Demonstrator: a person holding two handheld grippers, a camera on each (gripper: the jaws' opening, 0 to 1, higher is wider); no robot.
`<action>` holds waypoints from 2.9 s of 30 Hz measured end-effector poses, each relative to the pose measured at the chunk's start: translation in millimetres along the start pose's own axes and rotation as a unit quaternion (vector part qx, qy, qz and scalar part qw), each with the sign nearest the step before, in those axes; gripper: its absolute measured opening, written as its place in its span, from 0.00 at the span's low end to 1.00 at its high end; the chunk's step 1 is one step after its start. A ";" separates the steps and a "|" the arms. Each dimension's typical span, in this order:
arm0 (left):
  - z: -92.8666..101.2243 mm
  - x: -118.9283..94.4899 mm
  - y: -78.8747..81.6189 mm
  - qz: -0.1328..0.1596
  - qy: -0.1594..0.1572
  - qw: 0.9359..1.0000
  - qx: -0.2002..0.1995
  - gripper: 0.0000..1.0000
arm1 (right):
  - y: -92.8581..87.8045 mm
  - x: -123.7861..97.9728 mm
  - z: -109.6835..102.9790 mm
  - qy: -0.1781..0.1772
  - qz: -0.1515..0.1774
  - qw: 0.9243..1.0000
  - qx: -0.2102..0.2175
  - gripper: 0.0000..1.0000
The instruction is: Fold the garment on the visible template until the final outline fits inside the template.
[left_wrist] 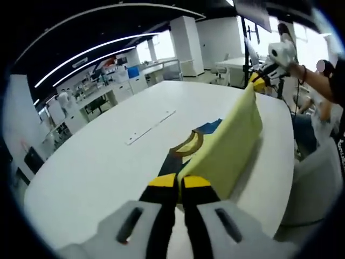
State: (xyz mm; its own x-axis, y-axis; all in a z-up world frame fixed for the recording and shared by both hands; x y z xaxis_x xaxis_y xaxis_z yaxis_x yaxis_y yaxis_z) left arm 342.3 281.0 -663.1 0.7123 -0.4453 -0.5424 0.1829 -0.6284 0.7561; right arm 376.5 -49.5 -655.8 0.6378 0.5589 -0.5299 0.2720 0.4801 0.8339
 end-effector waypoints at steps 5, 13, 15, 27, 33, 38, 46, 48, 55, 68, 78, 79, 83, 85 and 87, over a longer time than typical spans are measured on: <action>-12.6 9.1 -0.3 0.003 0.005 1.000 -0.011 0.00 | 10.7 13.6 11.3 -0.003 0.005 1.000 -0.003 0.00; -35.2 32.6 3.4 0.012 0.016 0.999 -0.027 0.00 | 18.2 35.7 29.3 -0.023 -0.003 1.000 -0.010 0.00; -40.5 39.2 0.2 0.009 0.015 0.999 -0.029 0.00 | 16.2 43.1 33.4 -0.028 -0.010 0.999 -0.012 0.00; -54.5 78.4 -35.1 -0.022 -0.007 0.997 -0.072 0.00 | -1.4 88.8 43.5 -0.016 -0.041 0.999 0.026 0.00; -57.4 99.0 -49.9 -0.033 -0.020 0.996 -0.085 0.00 | -10.1 109.9 50.9 -0.023 -0.055 0.998 0.029 0.00; -61.9 119.3 -63.4 -0.041 -0.024 0.993 -0.107 0.00 | -25.9 131.4 54.0 -0.026 -0.083 0.996 0.031 0.00; -57.3 144.0 -90.2 -0.072 -0.031 0.989 -0.126 0.00 | -48.8 164.1 56.0 -0.020 -0.116 0.993 0.029 0.00; -57.7 150.6 -95.9 -0.077 -0.031 0.988 -0.133 0.00 | -54.8 170.9 57.2 -0.019 -0.121 0.992 0.028 0.00; -56.1 163.6 -109.2 -0.084 -0.030 0.986 -0.140 0.02 | -68.1 185.4 61.6 -0.020 -0.138 0.990 0.022 0.00; -67.1 166.3 -114.5 -0.087 0.008 0.991 -0.101 0.16 | -84.7 197.8 67.4 -0.014 -0.148 0.986 0.070 0.04; -67.6 146.7 -107.9 -0.080 0.004 0.997 -0.010 0.18 | -85.0 182.5 71.4 -0.017 -0.132 0.985 0.105 0.19; -68.5 145.7 -106.2 -0.076 0.005 0.997 0.004 0.18 | -84.7 181.5 71.8 -0.018 -0.131 0.986 0.105 0.19; -69.7 146.2 -102.3 -0.070 0.009 0.997 0.040 0.17 | -82.3 172.0 68.6 -0.028 -0.121 0.987 0.100 0.22; -66.9 149.6 -101.2 -0.064 0.003 0.997 0.048 0.15 | -79.2 167.9 68.4 -0.031 -0.113 0.989 0.094 0.21; -65.2 156.1 -105.2 -0.073 -0.006 0.996 0.044 0.14 | -78.3 168.4 68.0 -0.029 -0.105 0.990 0.091 0.19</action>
State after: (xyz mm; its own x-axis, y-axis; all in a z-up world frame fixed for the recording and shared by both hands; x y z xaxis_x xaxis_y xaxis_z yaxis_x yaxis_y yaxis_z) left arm 478.4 319.2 -803.5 0.6748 -0.3513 -0.6490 0.2237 -0.7407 0.6335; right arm 511.6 -39.0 -799.8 0.5928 0.4177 -0.6886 0.5247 0.4484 0.7236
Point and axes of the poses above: the point that each gripper's makers call its tool centre point, and the gripper's own axes: x roughly forward along the fingers, z roughly to its right, y roughly out of its top, the point moved 3 cm from there along -x, roughly backward along the fingers, and after that the axes turned 14 degrees about x, right-handed, at the moved point
